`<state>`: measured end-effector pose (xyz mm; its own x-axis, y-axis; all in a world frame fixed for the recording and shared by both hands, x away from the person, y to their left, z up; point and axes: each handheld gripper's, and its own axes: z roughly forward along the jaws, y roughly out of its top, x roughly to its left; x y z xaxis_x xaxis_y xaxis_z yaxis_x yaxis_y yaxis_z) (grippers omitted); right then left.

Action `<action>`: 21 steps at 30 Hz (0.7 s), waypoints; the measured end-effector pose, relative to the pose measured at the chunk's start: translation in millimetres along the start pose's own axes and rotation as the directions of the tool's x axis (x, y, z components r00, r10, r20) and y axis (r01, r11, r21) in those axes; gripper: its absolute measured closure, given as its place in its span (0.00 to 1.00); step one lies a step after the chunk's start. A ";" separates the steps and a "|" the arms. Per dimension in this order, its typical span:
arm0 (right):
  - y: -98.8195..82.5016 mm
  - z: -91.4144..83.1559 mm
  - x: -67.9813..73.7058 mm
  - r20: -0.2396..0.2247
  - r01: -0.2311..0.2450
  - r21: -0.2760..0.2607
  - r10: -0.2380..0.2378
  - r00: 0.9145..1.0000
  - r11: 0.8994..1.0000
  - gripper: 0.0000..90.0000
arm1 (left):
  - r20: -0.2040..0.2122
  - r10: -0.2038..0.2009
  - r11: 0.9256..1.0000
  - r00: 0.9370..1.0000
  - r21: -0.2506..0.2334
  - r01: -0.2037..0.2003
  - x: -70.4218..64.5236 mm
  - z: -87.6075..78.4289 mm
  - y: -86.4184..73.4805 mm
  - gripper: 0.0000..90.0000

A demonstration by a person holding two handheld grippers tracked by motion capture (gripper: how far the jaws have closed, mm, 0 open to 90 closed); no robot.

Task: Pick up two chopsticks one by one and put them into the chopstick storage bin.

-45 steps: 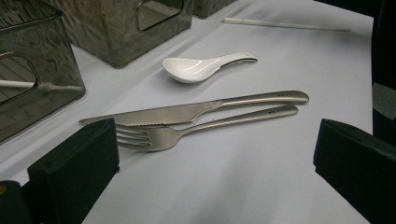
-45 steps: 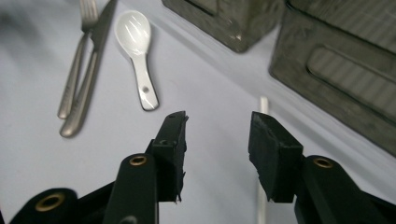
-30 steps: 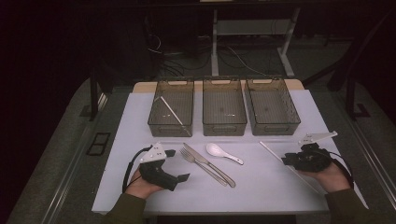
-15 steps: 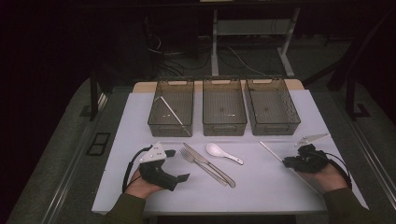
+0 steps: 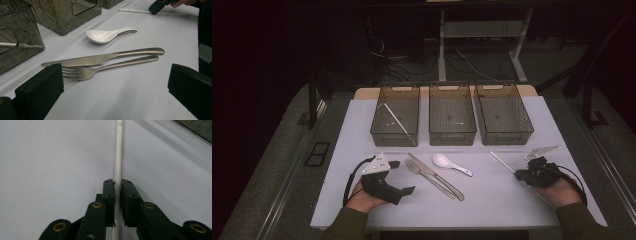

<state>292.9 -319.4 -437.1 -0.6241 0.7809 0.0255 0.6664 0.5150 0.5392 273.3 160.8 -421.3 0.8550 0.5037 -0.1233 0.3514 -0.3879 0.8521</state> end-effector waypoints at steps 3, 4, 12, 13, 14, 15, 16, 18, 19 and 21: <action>-0.7 -0.1 -1.8 -0.008 -0.013 -0.005 0.013 1.000 1.000 0.94 | 0.000 0.002 1.000 1.000 0.001 -0.002 -0.2 0.1 0.1 0.00; -0.6 -0.3 -2.2 -0.012 -0.023 -0.003 0.023 1.000 1.000 0.94 | 0.001 0.002 1.000 1.000 0.001 -0.002 -0.2 0.2 0.1 0.00; 0.3 -2.0 -8.1 -0.057 -0.063 -0.006 0.063 0.996 0.998 0.94 | -0.001 -0.002 1.000 1.000 -0.005 0.002 0.1 -0.6 0.4 0.00; 0.7 -3.2 -8.5 -0.058 -0.065 -0.013 0.064 0.996 0.998 0.94 | -0.001 -0.001 1.000 1.000 -0.006 0.001 0.3 -0.6 0.3 0.00; 1.0 -4.7 -8.8 -0.064 -0.066 -0.016 0.065 0.996 0.998 0.94 | -0.002 0.000 1.000 1.000 -0.005 0.000 0.4 -0.6 0.3 0.00; 1.2 -6.0 -9.1 -0.068 -0.067 -0.021 0.066 0.995 0.998 0.94 | -0.002 0.000 1.000 1.000 -0.004 0.000 0.4 -0.7 0.3 0.00; 1.2 -8.0 -9.3 -0.072 -0.072 -0.029 0.070 0.995 0.997 0.94 | -0.001 0.001 1.000 1.000 -0.003 -0.001 0.5 -0.8 0.4 0.00; 1.4 -11.1 -10.1 -0.079 -0.078 -0.036 0.075 0.994 0.996 0.94 | -0.001 0.003 1.000 1.000 0.000 -0.003 0.5 -0.9 0.6 0.00; 1.5 -12.3 -10.1 -0.079 -0.082 -0.041 0.078 0.994 0.996 0.94 | -0.001 0.003 1.000 1.000 0.000 -0.003 0.4 -1.0 0.5 0.00; 1.7 -14.7 -10.7 -0.085 -0.082 -0.055 0.077 0.993 0.995 0.94 | -0.001 0.004 1.000 1.000 -0.001 -0.004 0.4 -0.9 0.4 0.00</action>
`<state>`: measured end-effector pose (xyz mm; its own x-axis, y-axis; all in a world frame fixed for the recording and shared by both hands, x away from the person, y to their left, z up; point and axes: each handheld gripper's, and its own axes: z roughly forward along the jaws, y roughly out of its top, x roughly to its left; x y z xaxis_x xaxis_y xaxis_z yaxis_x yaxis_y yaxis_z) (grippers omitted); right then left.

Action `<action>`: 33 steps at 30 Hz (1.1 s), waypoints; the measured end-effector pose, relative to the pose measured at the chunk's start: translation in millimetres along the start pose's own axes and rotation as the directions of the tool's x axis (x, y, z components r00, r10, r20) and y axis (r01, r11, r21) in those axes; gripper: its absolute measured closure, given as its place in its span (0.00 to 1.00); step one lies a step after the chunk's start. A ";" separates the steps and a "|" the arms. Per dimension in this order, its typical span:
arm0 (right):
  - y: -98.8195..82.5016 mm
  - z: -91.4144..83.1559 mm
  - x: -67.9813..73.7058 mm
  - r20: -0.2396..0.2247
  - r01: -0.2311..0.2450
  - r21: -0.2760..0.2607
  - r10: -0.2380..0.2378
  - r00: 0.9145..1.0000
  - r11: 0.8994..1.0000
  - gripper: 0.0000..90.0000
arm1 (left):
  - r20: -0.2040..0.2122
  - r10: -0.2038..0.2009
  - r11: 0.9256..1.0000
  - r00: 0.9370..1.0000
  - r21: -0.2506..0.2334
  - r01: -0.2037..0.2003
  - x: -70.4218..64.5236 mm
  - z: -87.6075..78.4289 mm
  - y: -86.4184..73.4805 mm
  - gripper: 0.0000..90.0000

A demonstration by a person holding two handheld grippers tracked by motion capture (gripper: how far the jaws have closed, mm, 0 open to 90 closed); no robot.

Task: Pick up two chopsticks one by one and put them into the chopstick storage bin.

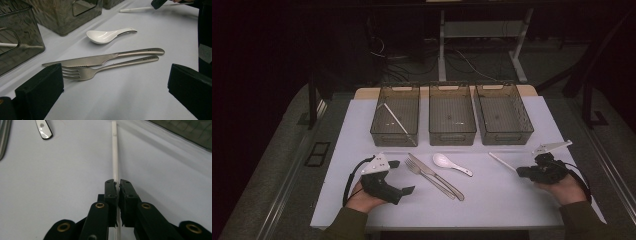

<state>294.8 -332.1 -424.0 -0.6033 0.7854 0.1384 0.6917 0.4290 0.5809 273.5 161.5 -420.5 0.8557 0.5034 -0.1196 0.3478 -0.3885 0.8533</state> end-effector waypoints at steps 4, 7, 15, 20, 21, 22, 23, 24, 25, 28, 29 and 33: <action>1.1 -4.0 0.8 -0.014 0.000 -0.015 0.000 1.000 1.000 0.94 | 0.001 0.001 1.000 1.000 0.001 -0.001 0.1 0.1 0.0 0.00; 2.3 -5.9 1.8 -0.021 0.008 -0.027 -0.008 1.000 1.000 0.94 | 0.000 0.001 1.000 1.000 0.002 -0.001 0.1 0.1 0.1 0.00; 7.9 -13.3 5.8 -0.040 0.015 -0.065 -0.018 0.999 0.998 0.94 | -0.002 0.002 1.000 1.000 0.002 -0.001 0.0 -0.1 0.1 0.00; 12.1 -18.1 8.5 -0.056 0.017 -0.086 -0.021 0.998 0.996 0.94 | -0.003 -0.002 1.000 1.000 -0.001 0.002 -0.2 -0.1 0.1 0.00; 13.3 -19.1 9.4 -0.061 0.020 -0.090 -0.025 0.998 0.996 0.94 | -0.003 -0.001 1.000 1.000 0.000 0.001 0.0 -0.2 0.1 0.00; 14.1 -19.8 10.3 -0.063 0.019 -0.094 -0.025 0.998 0.995 0.94 | -0.004 -0.002 1.000 1.000 -0.001 0.002 0.0 -0.3 0.1 0.00; 15.3 -20.9 11.2 -0.069 0.021 -0.098 -0.028 0.997 0.995 0.94 | -0.005 -0.007 1.000 1.000 -0.006 0.007 -0.2 0.1 0.0 0.00; 16.5 -21.6 12.6 -0.072 0.024 -0.104 -0.031 0.997 0.994 0.94 | -0.005 -0.007 1.000 1.000 -0.006 0.007 -0.1 0.0 0.0 0.00; 18.6 -22.5 14.7 -0.075 0.030 -0.108 -0.038 0.996 0.994 0.94 | -0.005 -0.009 1.000 1.000 -0.007 0.009 -0.1 0.0 -0.1 0.00; 24.2 -23.6 19.1 -0.080 0.046 -0.118 -0.055 0.995 0.992 0.94 | -0.004 -0.010 1.000 1.000 -0.004 0.010 0.4 -0.3 -0.1 0.00; 27.4 -23.9 20.8 -0.084 0.049 -0.119 -0.059 0.995 0.992 0.94 | -0.004 -0.010 1.000 1.000 -0.005 0.010 0.5 -0.4 -0.1 0.00; 37.3 -23.3 25.1 -0.085 0.057 -0.132 -0.069 0.994 0.990 0.94 | -0.006 -0.008 1.000 1.000 -0.004 0.008 0.9 -0.9 0.0 0.00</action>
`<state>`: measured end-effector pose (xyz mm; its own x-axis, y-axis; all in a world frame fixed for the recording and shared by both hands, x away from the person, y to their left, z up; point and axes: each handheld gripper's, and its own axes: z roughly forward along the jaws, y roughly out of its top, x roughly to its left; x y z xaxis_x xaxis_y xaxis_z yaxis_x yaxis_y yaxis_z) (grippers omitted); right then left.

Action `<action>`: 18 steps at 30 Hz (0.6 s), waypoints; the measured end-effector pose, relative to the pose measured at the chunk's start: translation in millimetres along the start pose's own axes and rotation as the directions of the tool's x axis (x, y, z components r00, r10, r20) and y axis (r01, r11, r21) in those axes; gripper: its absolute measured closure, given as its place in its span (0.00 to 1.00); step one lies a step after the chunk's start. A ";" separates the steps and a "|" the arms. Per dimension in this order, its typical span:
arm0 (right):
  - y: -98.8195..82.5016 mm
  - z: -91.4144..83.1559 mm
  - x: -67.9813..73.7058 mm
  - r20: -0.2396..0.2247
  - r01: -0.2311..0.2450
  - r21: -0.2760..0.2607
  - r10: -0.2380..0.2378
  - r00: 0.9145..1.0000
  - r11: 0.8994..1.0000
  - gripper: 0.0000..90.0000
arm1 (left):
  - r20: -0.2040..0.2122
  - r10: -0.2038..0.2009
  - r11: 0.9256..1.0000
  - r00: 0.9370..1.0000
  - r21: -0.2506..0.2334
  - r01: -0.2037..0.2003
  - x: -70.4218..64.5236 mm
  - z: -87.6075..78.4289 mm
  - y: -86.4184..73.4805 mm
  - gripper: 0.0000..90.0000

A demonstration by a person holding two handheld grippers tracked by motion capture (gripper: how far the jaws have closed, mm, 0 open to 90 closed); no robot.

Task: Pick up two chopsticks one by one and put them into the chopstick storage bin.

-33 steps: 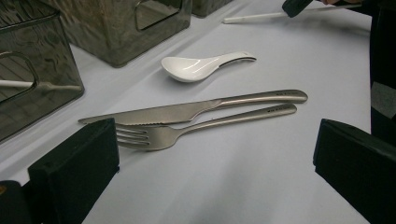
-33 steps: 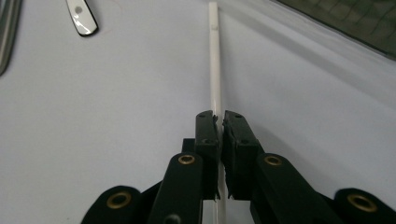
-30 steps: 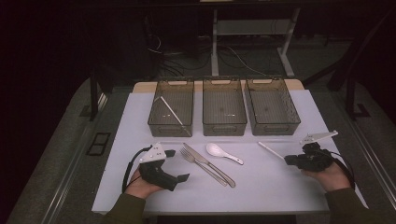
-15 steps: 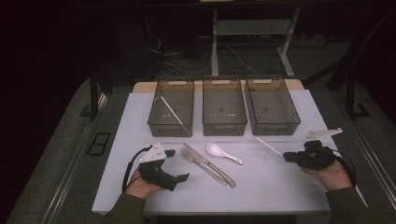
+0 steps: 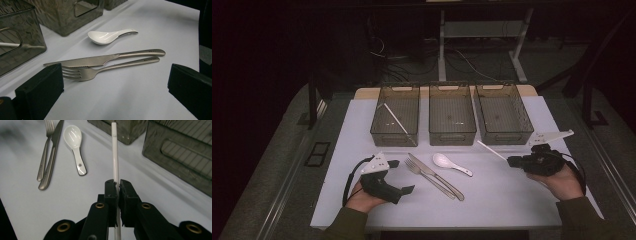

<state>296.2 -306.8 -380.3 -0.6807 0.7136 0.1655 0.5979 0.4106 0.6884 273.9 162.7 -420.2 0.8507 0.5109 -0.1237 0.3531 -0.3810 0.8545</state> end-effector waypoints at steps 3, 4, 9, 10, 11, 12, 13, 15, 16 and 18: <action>8.6 2.1 1.6 0.004 0.008 -0.009 -0.008 1.000 1.000 0.94 | -0.002 -0.002 1.000 1.000 -0.009 0.002 -0.1 0.8 -0.2 0.00; 11.7 2.8 2.2 0.003 0.009 -0.017 -0.009 1.000 1.000 0.94 | -0.002 -0.003 1.000 1.000 -0.009 0.003 -0.2 0.8 -0.3 0.00; 24.4 7.7 5.6 -0.004 0.014 -0.032 -0.014 1.000 0.999 0.94 | 0.002 -0.004 1.000 1.000 -0.004 0.004 -0.5 1.2 -0.2 0.00; 28.0 9.7 6.5 -0.004 0.019 -0.037 -0.019 1.000 0.999 0.94 | 0.003 -0.004 1.000 1.000 -0.006 0.004 -0.5 1.3 -0.1 0.00; 30.2 10.7 7.4 -0.006 0.016 -0.037 -0.016 1.000 0.999 0.94 | 0.002 -0.003 1.000 1.000 -0.007 0.003 -0.5 1.3 -0.1 0.00; 33.1 12.4 8.3 -0.010 0.017 -0.038 -0.018 1.000 0.999 0.94 | 0.004 0.000 1.000 1.000 -0.007 0.000 -0.2 1.2 0.0 0.00; 36.0 14.4 9.3 -0.011 0.021 -0.039 -0.021 1.000 0.999 0.94 | 0.003 -0.006 1.000 1.000 -0.008 0.006 -0.5 1.1 -0.2 0.00; 41.7 18.9 10.8 -0.013 0.029 -0.038 -0.029 0.999 0.999 0.94 | 0.003 -0.006 1.000 1.000 -0.008 0.006 -0.4 1.3 -0.3 0.00; 45.4 21.8 12.0 -0.016 0.028 -0.035 -0.028 0.999 0.999 0.94 | 0.004 -0.007 1.000 1.000 -0.008 0.007 -0.4 1.3 -0.2 0.00; 51.2 27.0 13.1 -0.018 0.033 -0.037 -0.034 0.999 0.999 0.94 | 0.006 -0.007 1.000 1.000 -0.010 0.007 -0.6 1.1 -0.1 0.00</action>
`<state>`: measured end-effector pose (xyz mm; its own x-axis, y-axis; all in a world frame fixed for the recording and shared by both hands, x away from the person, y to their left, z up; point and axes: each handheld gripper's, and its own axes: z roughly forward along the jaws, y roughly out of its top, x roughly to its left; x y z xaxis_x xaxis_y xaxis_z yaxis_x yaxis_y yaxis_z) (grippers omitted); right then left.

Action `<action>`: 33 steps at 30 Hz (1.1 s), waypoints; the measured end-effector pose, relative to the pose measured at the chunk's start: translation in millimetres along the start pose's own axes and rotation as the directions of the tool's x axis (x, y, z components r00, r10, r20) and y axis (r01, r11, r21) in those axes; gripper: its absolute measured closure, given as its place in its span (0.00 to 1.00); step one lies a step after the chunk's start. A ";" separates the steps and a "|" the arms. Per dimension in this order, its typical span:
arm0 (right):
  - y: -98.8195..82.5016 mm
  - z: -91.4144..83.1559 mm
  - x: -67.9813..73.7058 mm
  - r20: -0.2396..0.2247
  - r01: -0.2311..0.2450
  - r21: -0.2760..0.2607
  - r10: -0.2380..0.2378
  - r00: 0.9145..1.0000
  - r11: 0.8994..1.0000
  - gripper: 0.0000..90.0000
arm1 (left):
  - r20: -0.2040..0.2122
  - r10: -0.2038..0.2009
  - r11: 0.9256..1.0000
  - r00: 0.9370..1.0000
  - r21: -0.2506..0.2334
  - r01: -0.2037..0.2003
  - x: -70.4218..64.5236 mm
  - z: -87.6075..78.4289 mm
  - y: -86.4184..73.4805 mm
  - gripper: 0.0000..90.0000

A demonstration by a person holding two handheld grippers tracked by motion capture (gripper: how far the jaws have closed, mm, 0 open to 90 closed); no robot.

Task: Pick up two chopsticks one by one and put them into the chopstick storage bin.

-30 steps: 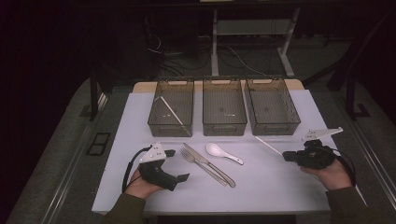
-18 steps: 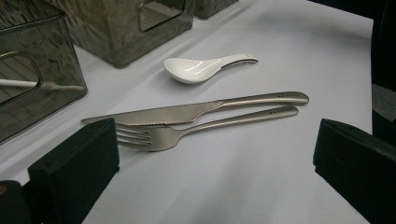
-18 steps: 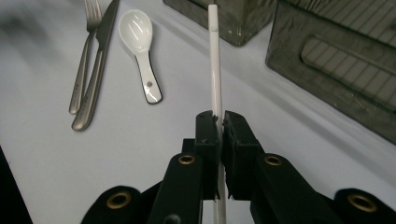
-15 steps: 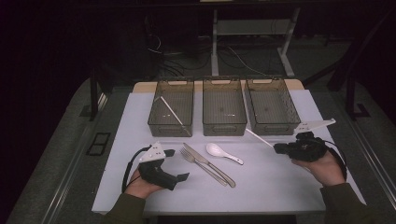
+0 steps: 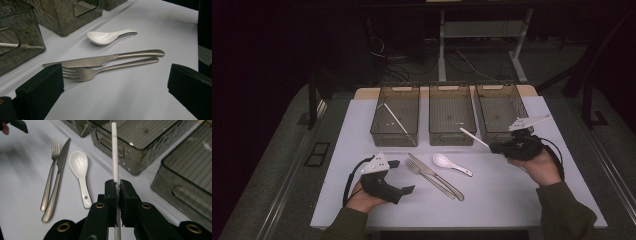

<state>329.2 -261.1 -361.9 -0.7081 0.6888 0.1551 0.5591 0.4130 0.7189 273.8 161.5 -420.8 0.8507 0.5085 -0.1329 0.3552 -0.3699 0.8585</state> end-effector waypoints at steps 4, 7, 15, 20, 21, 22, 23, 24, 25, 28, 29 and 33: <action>10.4 9.6 2.5 -0.011 -0.004 -0.010 0.004 1.000 1.000 0.94 | 0.003 -0.005 1.000 1.000 -0.004 0.005 -0.7 0.8 0.2 0.00; 18.6 17.1 5.5 -0.012 0.001 -0.008 -0.001 1.000 1.000 0.94 | 0.006 0.000 1.000 1.000 -0.003 0.000 -0.9 1.0 0.9 0.00; 41.7 33.1 11.3 -0.010 0.016 -0.012 -0.016 1.000 1.000 0.94 | 0.006 -0.001 1.000 1.000 -0.007 0.001 -1.3 1.6 1.0 0.00; 59.0 45.9 16.6 -0.015 0.022 -0.011 -0.022 1.000 1.000 0.94 | 0.008 -0.002 1.000 1.000 -0.011 0.002 -1.2 1.4 1.2 0.00; 61.4 47.9 17.8 -0.013 0.020 -0.013 -0.020 1.000 1.000 0.94 | 0.009 -0.001 1.000 1.000 -0.011 0.001 -1.2 1.4 1.3 0.00; 64.6 50.3 18.9 -0.014 0.023 -0.015 -0.023 1.000 1.000 0.94 | 0.010 -0.002 1.000 1.000 -0.012 0.002 -1.2 1.5 1.3 0.00; 67.8 52.6 20.5 -0.017 0.018 -0.011 -0.019 1.000 1.000 0.94 | 0.010 0.000 1.000 1.000 -0.010 0.000 -1.3 1.6 1.4 0.00; 71.8 55.5 22.1 -0.017 0.022 -0.010 -0.022 1.000 1.000 0.94 | 0.010 -0.001 1.000 1.000 -0.010 0.001 -1.3 1.7 1.4 0.00; 74.1 57.6 22.8 -0.017 0.025 -0.011 -0.025 1.000 1.000 0.94 | 0.011 0.000 1.000 1.000 -0.010 0.000 -1.4 1.8 1.6 0.00; 83.9 65.5 26.9 -0.017 0.030 -0.008 -0.030 0.999 1.000 0.94 | 0.013 0.000 1.000 1.000 -0.014 0.000 -1.7 2.0 1.7 0.00; 87.0 68.0 28.1 -0.019 0.033 -0.006 -0.033 0.999 0.999 0.94 | 0.013 0.000 1.000 1.000 -0.013 0.000 -1.7 1.9 1.9 0.00; 100.7 77.9 33.4 -0.022 0.031 -0.002 -0.031 0.999 1.000 0.94 | 0.017 0.000 1.000 1.000 -0.011 0.000 -1.7 2.5 1.8 0.00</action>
<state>395.5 -150.0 -337.2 -0.7342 0.6627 0.1473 0.5360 0.4327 0.7250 273.9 158.1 -420.3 0.8571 0.4955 -0.1409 0.3508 -0.3610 0.8641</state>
